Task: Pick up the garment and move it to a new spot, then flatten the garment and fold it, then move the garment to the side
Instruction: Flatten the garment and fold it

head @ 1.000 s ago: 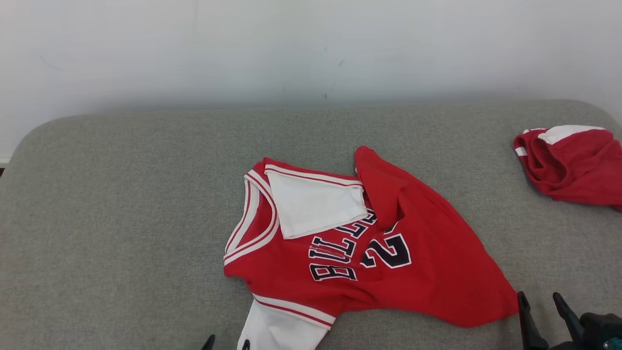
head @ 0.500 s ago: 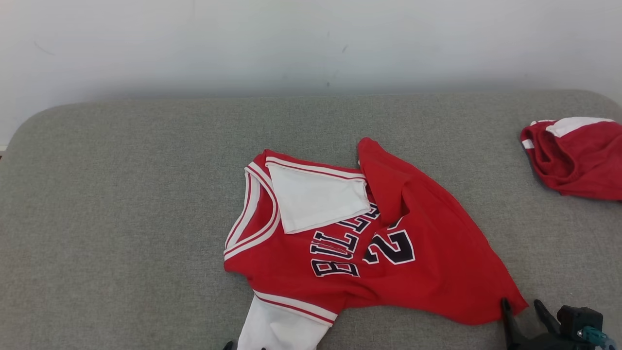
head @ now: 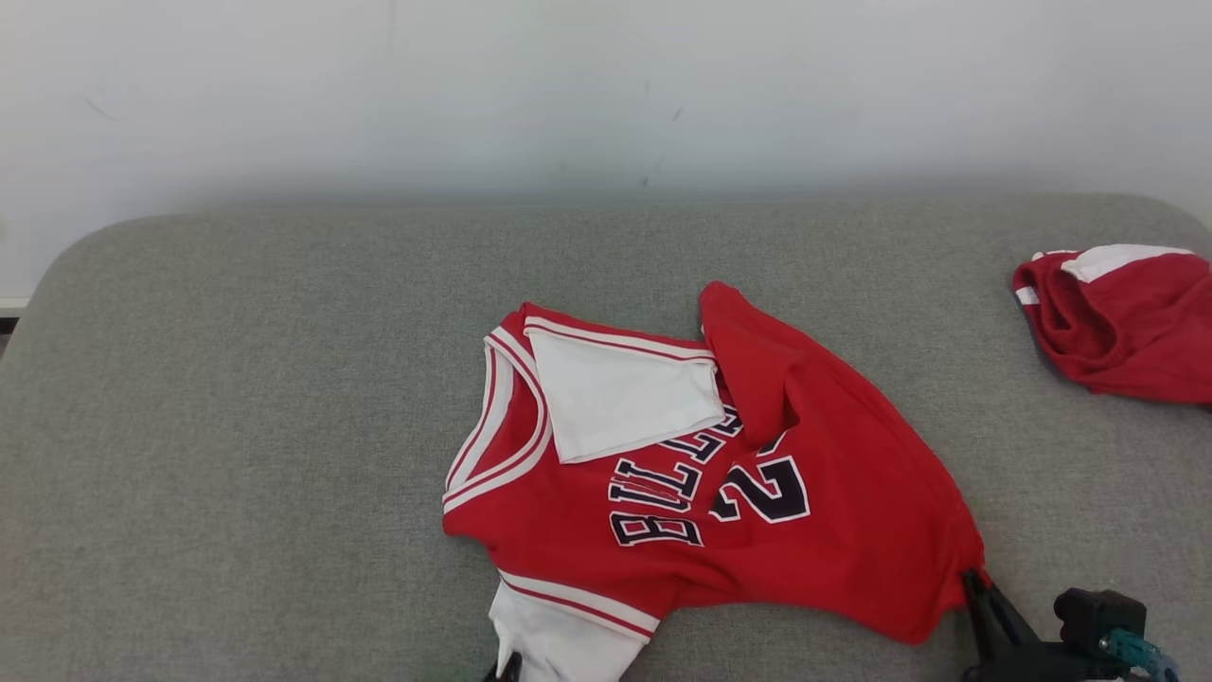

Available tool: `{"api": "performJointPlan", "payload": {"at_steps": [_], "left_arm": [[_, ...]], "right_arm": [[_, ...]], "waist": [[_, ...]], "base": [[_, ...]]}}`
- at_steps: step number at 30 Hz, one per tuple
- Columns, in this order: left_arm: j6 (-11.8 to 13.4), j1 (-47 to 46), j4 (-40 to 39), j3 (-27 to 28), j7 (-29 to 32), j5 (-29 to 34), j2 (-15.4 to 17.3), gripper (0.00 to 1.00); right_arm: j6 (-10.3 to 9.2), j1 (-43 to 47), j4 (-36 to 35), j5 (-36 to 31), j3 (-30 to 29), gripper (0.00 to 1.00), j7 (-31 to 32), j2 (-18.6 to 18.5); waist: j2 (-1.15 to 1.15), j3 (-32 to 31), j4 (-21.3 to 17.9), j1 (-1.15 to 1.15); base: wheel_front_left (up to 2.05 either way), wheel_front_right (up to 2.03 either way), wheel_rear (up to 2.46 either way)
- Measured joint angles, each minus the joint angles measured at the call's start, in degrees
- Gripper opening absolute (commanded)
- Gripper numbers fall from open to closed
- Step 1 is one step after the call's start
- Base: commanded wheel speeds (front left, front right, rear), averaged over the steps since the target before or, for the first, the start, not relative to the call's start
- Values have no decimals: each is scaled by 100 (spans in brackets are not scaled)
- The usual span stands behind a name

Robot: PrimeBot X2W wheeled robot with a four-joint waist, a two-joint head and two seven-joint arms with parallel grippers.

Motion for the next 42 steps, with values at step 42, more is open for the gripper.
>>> {"api": "performJointPlan", "payload": {"at_steps": [42], "left_arm": [[-100, -11091, 505, -509, 1669, -679, 1911, 0]], "right_arm": [[0, -9788, 598, 794, -868, 0, 1859, -124]], "waist": [[2, 3291, -333, 3]], "base": [[0, 0, 0]]}}
